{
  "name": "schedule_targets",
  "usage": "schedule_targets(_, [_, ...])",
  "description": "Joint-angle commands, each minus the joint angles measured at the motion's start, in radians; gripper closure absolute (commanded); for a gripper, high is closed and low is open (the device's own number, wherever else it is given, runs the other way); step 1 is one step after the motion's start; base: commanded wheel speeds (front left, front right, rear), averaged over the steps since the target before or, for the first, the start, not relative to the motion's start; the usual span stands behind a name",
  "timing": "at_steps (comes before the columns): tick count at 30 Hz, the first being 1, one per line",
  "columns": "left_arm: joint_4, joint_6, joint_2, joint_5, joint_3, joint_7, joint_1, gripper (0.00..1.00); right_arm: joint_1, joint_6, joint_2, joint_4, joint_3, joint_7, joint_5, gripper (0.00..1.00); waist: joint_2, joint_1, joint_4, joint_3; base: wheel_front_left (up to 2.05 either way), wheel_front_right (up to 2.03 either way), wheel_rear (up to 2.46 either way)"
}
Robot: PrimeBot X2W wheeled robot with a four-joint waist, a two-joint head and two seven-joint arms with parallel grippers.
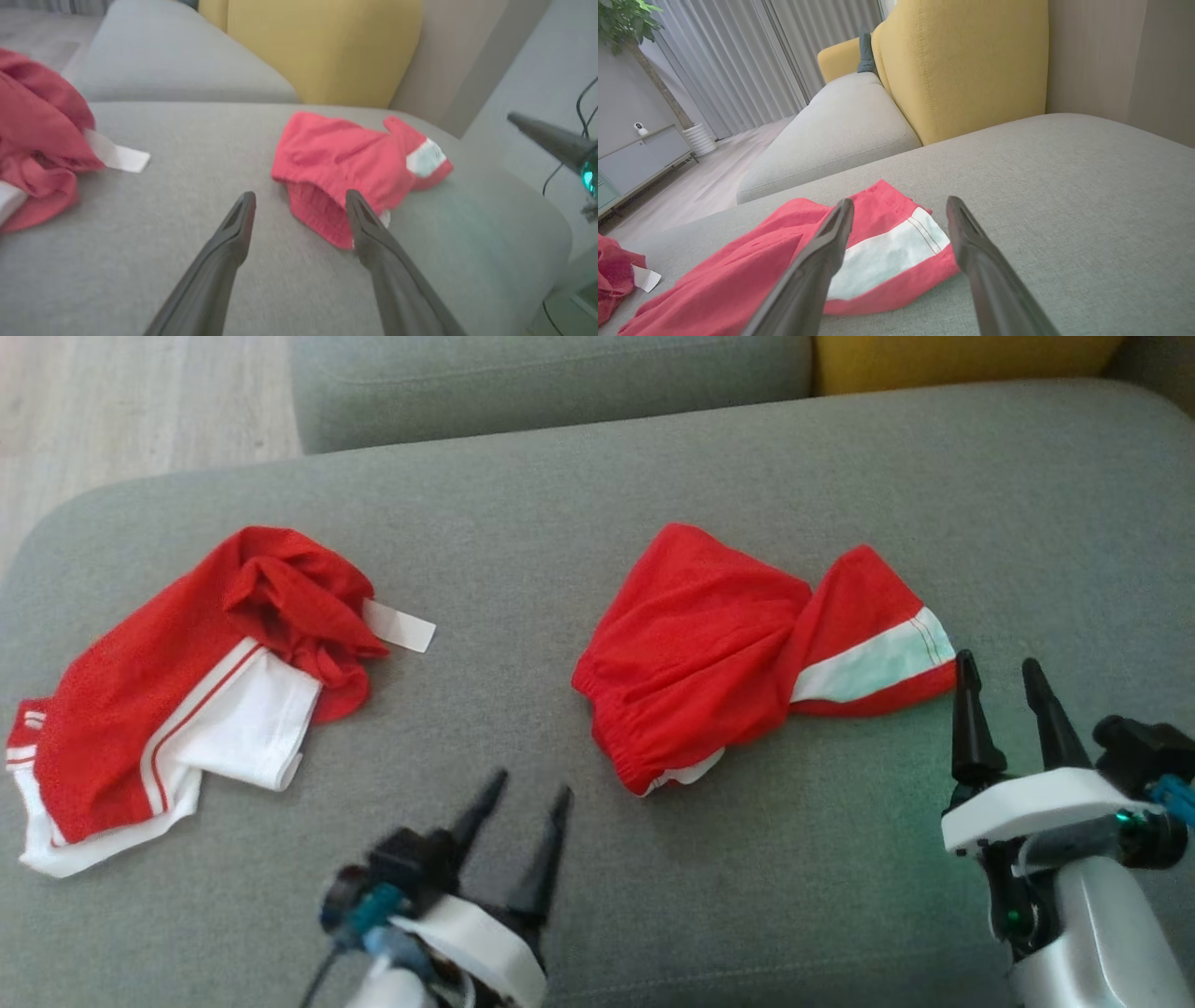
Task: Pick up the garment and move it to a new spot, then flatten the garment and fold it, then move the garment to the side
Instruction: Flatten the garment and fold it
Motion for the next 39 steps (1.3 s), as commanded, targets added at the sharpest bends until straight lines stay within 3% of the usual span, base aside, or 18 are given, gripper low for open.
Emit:
schedule_targets(1, [0.014, -0.017, 0.001, 0.017, -0.009, -0.012, -0.053, 0.00, -0.023, -0.001, -0.003, -0.052, 0.023, 0.007, 0.007, 0.00, 0.0000, 0.0000, -0.012, 0.014, 0.00, 0.00, 0.00])
schedule_targets(5, [0.082, -0.047, 0.001, 0.010, -0.123, -0.012, -0.095, 0.00, -0.023, -0.001, -0.003, -0.086, 0.019, 0.024, 0.009, 0.00, 0.0000, 0.0000, -0.033, 0.046, 0.00, 0.00, 0.00])
schedule_targets(10, [0.137, -0.052, 0.001, -0.005, -0.192, -0.012, -0.147, 0.00, -0.029, -0.001, -0.003, -0.102, 0.023, 0.033, 0.009, 0.00, 0.0000, 0.0000, -0.054, 0.073, 0.00, 0.00, 0.00])
schedule_targets(14, [0.198, -0.015, 0.001, -0.003, -0.212, -0.012, -0.188, 0.00, -0.035, -0.001, -0.003, -0.111, 0.026, 0.037, 0.009, 0.00, 0.0000, 0.0000, -0.069, 0.090, 0.00, 0.00, 0.00])
schedule_targets(20, [0.234, -0.001, 0.001, -0.035, -0.232, -0.012, -0.227, 0.00, -0.042, -0.001, -0.003, -0.115, 0.028, 0.045, 0.002, 0.00, 0.0000, 0.0000, -0.088, 0.106, 0.00, 0.00, 0.00])
schedule_targets(30, [0.251, -0.013, 0.001, -0.072, -0.260, -0.012, -0.272, 0.00, -0.048, -0.001, -0.003, -0.109, 0.030, 0.052, 0.004, 0.00, 0.0000, 0.0000, -0.111, 0.123, 0.00, 0.00, 0.00])
schedule_targets(31, [0.248, -0.016, 0.001, -0.080, -0.259, -0.012, -0.274, 0.49, -0.048, -0.001, -0.003, -0.107, 0.029, 0.050, 0.002, 0.00, 0.0000, 0.0000, -0.109, 0.123, 0.00, 0.00, 0.00])
schedule_targets(33, [0.241, -0.018, 0.001, -0.082, -0.259, -0.012, -0.274, 0.88, -0.049, -0.001, -0.003, -0.104, 0.025, 0.049, -0.002, 0.00, 0.0000, 0.0000, -0.104, 0.122, 0.00, 0.00, 0.00])
schedule_targets(34, [0.238, -0.019, 0.001, -0.082, -0.258, -0.012, -0.273, 1.00, -0.049, -0.001, -0.003, -0.102, 0.021, 0.049, -0.005, 0.00, 0.0000, 0.0000, -0.100, 0.121, 0.00, 0.00, 0.00])
schedule_targets(39, [0.217, -0.024, 0.001, -0.074, -0.246, -0.012, -0.257, 1.00, -0.051, -0.001, -0.003, -0.085, 0.003, 0.053, -0.023, 0.00, 0.0000, 0.0000, -0.074, 0.111, 0.00, 0.00, 0.00])
